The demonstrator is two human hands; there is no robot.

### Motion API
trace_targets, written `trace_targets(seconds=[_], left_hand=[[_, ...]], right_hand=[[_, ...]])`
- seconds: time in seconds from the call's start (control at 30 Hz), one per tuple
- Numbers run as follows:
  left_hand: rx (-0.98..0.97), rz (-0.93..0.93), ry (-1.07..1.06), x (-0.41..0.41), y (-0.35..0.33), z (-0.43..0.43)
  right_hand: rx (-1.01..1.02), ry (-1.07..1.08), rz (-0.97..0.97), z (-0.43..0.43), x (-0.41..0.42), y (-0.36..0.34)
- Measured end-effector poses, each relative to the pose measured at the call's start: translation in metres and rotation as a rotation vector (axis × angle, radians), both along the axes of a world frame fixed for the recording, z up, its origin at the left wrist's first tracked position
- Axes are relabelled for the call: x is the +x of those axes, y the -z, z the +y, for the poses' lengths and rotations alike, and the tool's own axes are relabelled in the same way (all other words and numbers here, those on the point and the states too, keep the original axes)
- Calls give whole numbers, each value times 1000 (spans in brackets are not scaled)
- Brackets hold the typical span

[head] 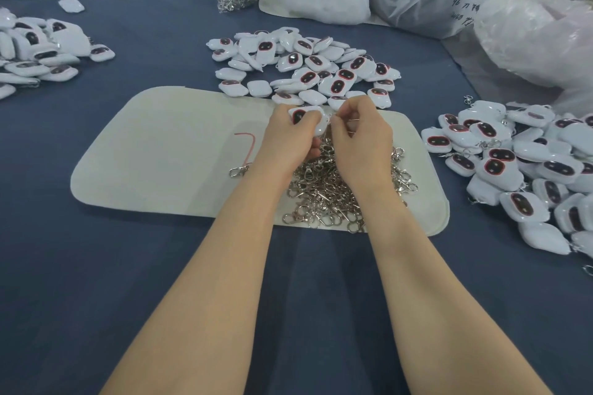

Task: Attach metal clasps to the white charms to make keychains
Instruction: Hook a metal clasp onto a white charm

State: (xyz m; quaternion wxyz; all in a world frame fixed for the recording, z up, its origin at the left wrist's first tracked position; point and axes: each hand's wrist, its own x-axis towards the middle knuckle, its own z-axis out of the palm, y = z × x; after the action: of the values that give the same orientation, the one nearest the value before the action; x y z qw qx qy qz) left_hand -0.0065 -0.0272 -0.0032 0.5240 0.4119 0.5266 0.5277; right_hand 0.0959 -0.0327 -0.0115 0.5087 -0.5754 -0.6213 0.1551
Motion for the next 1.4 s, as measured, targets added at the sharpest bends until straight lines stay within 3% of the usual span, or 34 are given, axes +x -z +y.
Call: trace_targets(seconds=[0.2, 0.57, 0.63, 0.73, 0.83, 1.0, 1.13, 1.4], left_hand=[[38, 41, -31, 1, 0, -1], [194, 414, -45, 0, 1, -3], [164, 303, -40, 1, -2, -4], [46, -88, -40, 0, -10, -4], [-70, -369, 10, -3, -15, -4], [-239, -660, 131, -9, -20, -8], [-291, -697, 172, -10, -20, -9], [-214, -460, 105, -5, -18, -8]], right_hand=[[-19, -25, -44, 2, -1, 2], [-28, -88, -191, -1, -2, -1], [-30, -76, -77, -3, -2, -3], [-71, -105, 142, -4, -3, -9], [-119, -157, 225, -4, -4, -12], [-121, -229, 421, -6, -3, -16], [-144, -270, 597, -3, -4, -17], [-192, -282, 557, -3, -1, -15]])
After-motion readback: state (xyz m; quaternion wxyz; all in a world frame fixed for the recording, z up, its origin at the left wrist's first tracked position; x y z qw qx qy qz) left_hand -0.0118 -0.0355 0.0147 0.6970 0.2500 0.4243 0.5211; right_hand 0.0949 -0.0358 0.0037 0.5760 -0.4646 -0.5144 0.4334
